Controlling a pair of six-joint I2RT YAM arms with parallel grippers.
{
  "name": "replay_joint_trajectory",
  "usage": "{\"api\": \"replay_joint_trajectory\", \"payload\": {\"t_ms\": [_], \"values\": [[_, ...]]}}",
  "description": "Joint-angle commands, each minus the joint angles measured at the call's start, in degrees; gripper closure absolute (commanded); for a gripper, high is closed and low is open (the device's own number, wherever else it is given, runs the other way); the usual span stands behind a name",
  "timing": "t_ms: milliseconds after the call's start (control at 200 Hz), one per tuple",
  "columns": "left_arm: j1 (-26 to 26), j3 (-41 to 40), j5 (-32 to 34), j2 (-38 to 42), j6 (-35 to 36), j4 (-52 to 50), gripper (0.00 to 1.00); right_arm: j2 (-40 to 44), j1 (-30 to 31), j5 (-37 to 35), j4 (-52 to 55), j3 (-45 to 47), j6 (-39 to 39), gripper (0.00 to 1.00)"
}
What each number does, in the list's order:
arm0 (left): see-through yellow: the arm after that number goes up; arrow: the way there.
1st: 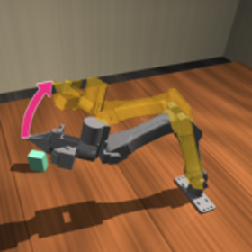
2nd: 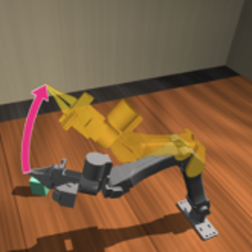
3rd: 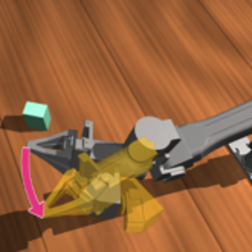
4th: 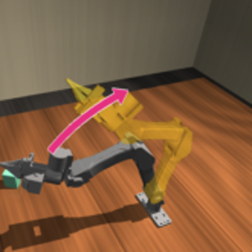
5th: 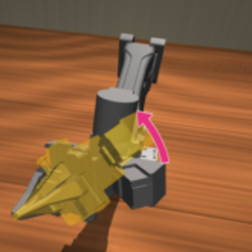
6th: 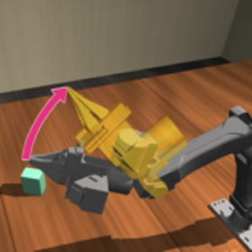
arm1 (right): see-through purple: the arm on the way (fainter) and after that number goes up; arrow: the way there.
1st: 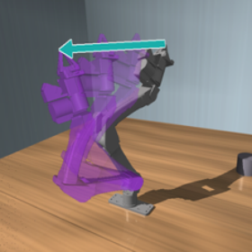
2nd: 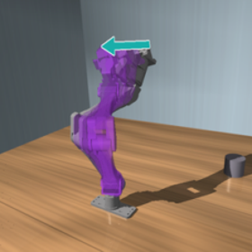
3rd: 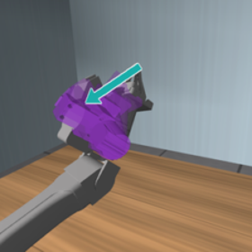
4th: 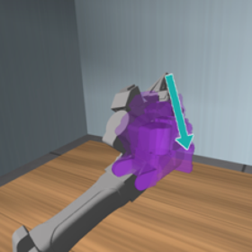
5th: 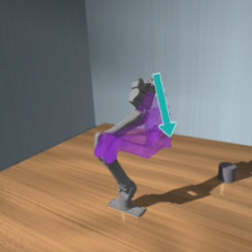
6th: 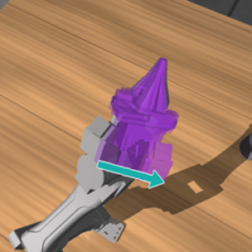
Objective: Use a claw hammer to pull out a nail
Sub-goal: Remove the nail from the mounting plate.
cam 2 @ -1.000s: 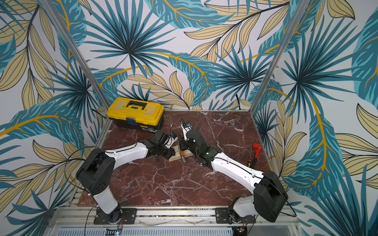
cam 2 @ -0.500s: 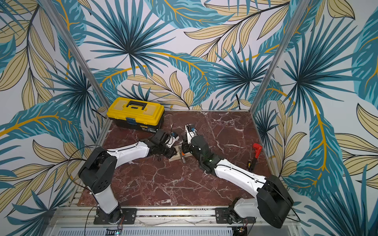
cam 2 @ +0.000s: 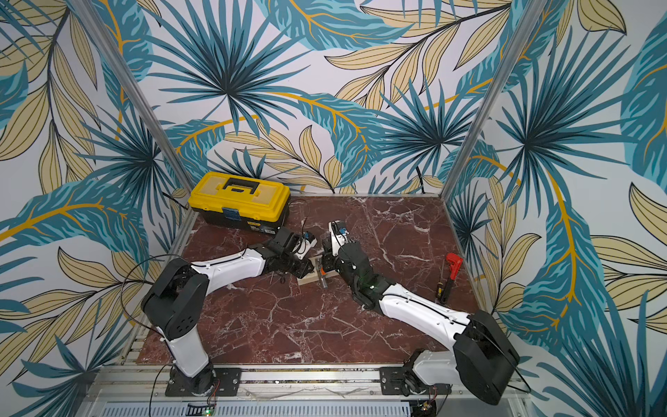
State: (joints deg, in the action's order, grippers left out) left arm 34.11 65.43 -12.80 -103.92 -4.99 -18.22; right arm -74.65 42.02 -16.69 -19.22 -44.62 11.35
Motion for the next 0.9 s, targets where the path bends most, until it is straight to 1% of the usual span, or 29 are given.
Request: {"api": "replay_joint_trajectory", "payload": {"t_ms": [0,165,601,896], "values": [[0.43,-3.12,1.19,-6.20,-1.37,-10.69,0.65,0.29,0.34,-1.07,2.83,2.55,-0.84,1.00],[0.43,-2.11,2.37,-7.10,-2.15,-12.15,0.66,0.45,0.43,-0.78,2.23,3.00,-0.82,1.00],[0.39,-1.10,2.17,-8.69,-2.74,-13.87,0.66,0.08,0.73,-1.61,-0.35,5.23,-0.79,1.00],[0.43,-0.26,2.23,-9.81,-3.07,-15.06,0.68,0.16,1.21,-3.44,-2.99,8.31,-0.51,1.00]]}}
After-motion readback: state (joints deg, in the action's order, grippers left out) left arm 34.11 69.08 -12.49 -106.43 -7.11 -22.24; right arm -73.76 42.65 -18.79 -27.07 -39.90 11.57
